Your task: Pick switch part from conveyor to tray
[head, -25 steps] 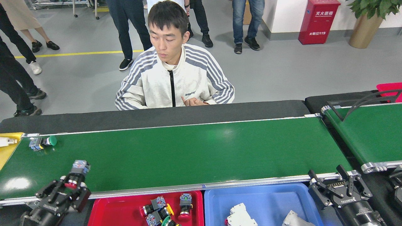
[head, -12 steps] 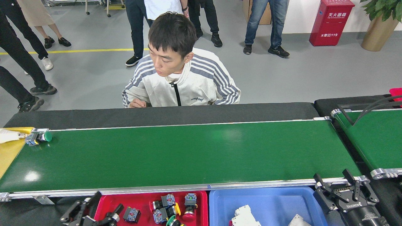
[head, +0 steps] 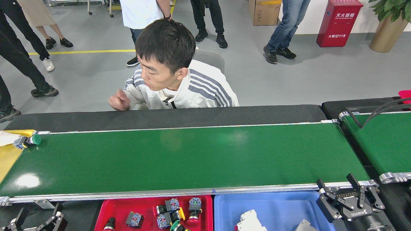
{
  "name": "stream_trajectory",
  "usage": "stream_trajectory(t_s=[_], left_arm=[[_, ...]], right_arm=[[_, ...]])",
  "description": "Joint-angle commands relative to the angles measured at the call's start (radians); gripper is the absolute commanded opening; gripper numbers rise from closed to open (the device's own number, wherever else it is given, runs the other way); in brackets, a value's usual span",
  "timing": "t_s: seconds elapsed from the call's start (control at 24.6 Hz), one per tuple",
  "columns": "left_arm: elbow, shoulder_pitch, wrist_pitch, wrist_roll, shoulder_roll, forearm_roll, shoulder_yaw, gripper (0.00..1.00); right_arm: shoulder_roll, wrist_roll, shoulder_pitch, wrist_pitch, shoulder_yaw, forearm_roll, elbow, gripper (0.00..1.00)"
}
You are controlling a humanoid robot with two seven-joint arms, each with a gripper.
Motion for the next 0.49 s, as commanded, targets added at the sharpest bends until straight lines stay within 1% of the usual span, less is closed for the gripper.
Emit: stream_trajectory(t_s=[0.0, 0.24, 0.37, 0.45], left_arm=[[-0.011, -0.001, -0.011, 0.009, 0.021, 0.001, 0.002, 1.00], [-0.008, -0.001, -0.005, 0.009, 0.016, -0.001, 0.016, 1.00], [0.004, 0.000, -0.003, 0.009, 0.015, -0.001, 0.073, 1.00], [0.004, -0.008, -0.003, 0.009, 0.018, -0.001, 0.082, 1.00]], right_arm=[[0.002, 0.002, 0.001, -0.004, 0.000, -0.002, -0.021, 1.00], [0.002, 0.004, 0.001, -0.004, 0.000, -0.002, -0.027, 1.00], [0.003, 0.005, 0.001, -0.004, 0.000, -0.001, -0.029, 1.00], [0.009, 0.008, 0.002, -0.003, 0.000, -0.001, -0.029, 1.00]])
